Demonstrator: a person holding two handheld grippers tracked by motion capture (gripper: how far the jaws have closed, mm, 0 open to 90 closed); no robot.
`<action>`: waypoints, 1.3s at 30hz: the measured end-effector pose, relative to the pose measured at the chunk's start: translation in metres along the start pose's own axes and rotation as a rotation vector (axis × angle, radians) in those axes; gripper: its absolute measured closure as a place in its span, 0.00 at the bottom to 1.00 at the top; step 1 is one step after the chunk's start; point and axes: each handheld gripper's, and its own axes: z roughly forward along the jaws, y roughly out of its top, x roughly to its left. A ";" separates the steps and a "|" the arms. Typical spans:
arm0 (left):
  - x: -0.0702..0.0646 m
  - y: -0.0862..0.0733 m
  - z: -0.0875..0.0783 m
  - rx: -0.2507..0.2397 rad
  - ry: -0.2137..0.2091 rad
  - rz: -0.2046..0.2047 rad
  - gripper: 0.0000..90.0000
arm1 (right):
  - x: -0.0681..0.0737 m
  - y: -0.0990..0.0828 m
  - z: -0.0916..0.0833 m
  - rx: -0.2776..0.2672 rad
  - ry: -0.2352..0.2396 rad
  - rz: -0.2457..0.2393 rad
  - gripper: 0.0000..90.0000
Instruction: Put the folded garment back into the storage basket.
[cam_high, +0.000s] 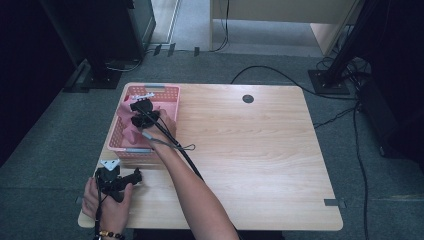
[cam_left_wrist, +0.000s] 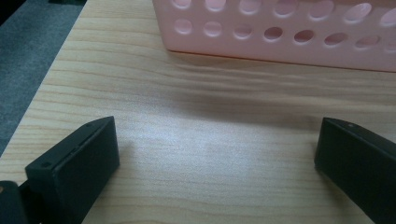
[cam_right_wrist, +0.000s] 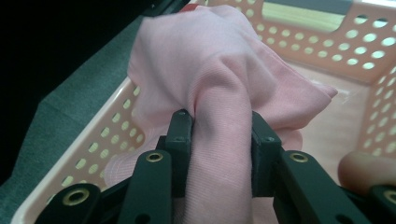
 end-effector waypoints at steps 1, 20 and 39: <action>0.000 0.000 0.000 0.000 0.000 0.000 0.00 | 0.001 -0.001 0.002 0.002 -0.004 -0.004 0.76; 0.000 0.000 0.000 -0.002 0.000 -0.002 0.00 | -0.009 -0.020 0.022 0.052 0.070 0.011 0.54; 0.000 0.000 0.000 -0.001 -0.001 0.001 0.00 | -0.016 -0.026 -0.008 0.010 0.067 -0.159 0.02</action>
